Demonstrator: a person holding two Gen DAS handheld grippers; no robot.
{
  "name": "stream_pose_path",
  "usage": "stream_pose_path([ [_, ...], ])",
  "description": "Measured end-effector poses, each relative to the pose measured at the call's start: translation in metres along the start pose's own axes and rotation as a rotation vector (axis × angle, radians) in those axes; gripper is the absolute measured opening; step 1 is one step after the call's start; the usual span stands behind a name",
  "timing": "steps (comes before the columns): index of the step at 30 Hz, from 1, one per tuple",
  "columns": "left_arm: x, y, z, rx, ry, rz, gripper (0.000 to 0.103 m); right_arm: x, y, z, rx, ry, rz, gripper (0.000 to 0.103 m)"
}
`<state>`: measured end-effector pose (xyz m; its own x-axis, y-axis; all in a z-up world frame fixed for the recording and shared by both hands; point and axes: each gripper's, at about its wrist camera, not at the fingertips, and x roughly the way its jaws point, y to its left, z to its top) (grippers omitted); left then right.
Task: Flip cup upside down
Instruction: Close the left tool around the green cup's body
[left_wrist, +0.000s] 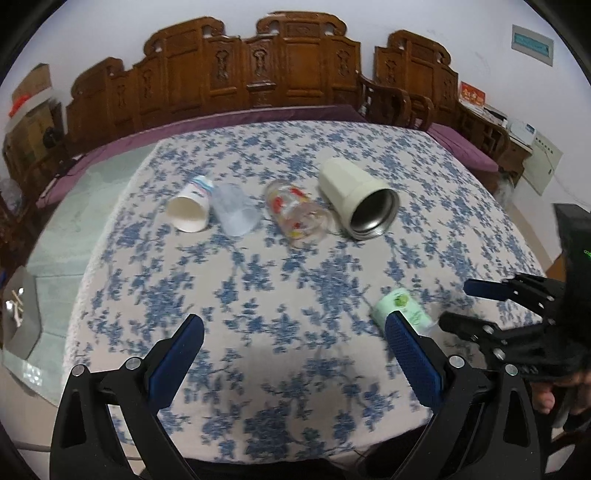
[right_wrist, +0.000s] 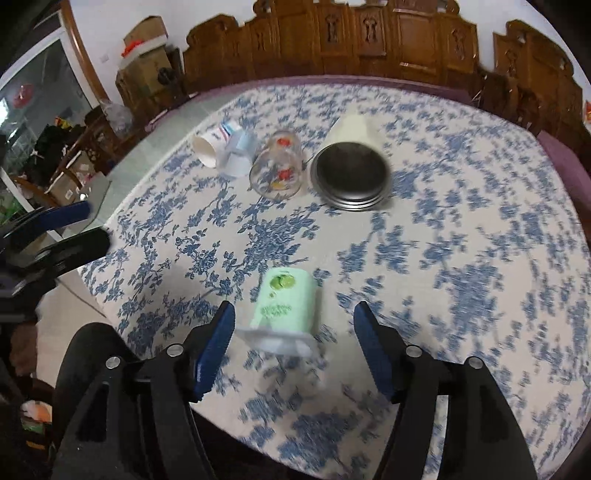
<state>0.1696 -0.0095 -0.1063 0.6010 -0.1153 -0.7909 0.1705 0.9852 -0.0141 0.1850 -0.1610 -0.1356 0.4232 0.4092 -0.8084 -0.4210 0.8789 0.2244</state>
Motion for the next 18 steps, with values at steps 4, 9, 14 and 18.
stream_pose_path([
  [4,0.018,-0.019,0.008,-0.015,0.062,-0.049,0.085,-0.021,-0.015,-0.017,0.007,-0.037,-0.026,0.071],
  [9,0.045,-0.045,0.015,-0.016,0.135,-0.079,0.078,-0.029,-0.036,-0.034,0.036,-0.054,-0.046,0.071],
  [14,0.073,-0.060,0.019,-0.045,0.217,-0.107,0.071,-0.030,-0.051,-0.042,0.054,-0.058,-0.055,0.071],
  [18,0.094,-0.067,0.020,-0.079,0.290,-0.135,0.068,-0.031,-0.056,-0.041,0.063,-0.064,-0.048,0.071],
])
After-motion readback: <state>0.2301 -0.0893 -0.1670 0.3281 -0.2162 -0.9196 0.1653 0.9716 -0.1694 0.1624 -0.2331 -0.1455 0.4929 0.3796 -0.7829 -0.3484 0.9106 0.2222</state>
